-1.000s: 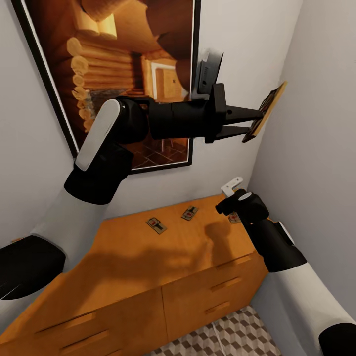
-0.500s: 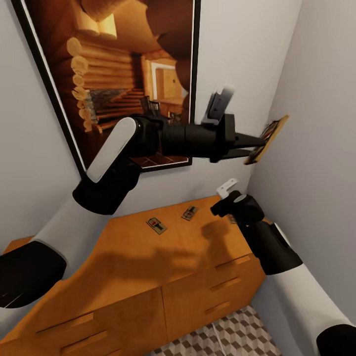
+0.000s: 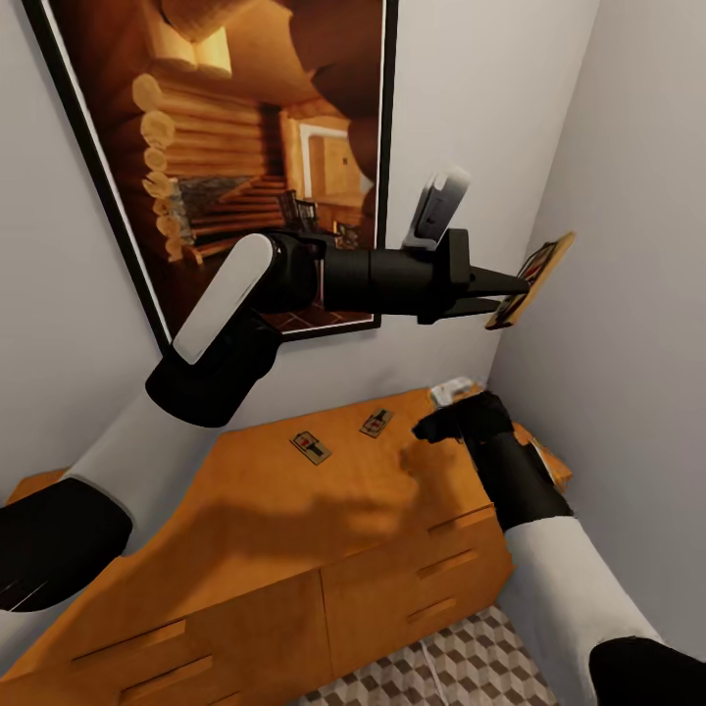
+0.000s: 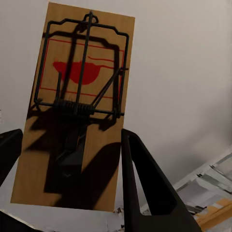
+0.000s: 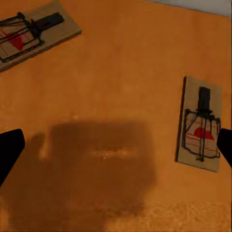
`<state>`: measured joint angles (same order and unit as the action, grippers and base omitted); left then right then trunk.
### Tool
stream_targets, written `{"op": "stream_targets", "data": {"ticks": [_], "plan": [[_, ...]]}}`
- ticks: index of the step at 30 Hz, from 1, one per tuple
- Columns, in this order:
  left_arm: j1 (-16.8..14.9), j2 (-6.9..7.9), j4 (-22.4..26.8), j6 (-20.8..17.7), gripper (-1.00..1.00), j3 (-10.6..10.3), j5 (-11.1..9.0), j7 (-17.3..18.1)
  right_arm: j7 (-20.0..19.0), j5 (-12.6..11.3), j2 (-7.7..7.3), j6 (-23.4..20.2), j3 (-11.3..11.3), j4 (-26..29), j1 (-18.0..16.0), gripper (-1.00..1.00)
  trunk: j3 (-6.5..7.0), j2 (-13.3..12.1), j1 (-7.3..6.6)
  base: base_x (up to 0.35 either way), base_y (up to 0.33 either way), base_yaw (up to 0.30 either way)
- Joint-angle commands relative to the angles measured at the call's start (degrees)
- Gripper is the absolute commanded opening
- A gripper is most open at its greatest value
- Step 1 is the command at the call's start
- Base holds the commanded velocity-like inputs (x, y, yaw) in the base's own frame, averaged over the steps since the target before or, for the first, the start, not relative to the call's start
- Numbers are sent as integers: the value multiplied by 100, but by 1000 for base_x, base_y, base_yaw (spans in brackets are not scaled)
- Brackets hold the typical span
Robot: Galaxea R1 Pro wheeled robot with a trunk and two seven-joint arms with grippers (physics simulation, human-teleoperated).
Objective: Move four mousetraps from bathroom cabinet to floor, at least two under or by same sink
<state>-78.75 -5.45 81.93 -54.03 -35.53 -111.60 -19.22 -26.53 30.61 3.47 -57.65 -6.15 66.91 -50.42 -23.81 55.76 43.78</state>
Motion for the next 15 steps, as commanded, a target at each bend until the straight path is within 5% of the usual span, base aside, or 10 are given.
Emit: {"op": "stream_targets", "data": {"ticks": [1,7,15], "plan": [[-4,0,1,-11,-100,2,-37,-43,-56,39,14,-9,718,-211,-9,100,-6,4,1,16,0,0],[-2,-1,-1,-11,-100,2,-37,-39,-62,-511,21,-9,1228,-299,-12,100,-6,4,1,212,-44,0],[-2,0,-1,-11,-100,1,-37,-38,-62,-637,17,-9,1376,-304,-12,100,-6,4,1,84,-21,0]]}}
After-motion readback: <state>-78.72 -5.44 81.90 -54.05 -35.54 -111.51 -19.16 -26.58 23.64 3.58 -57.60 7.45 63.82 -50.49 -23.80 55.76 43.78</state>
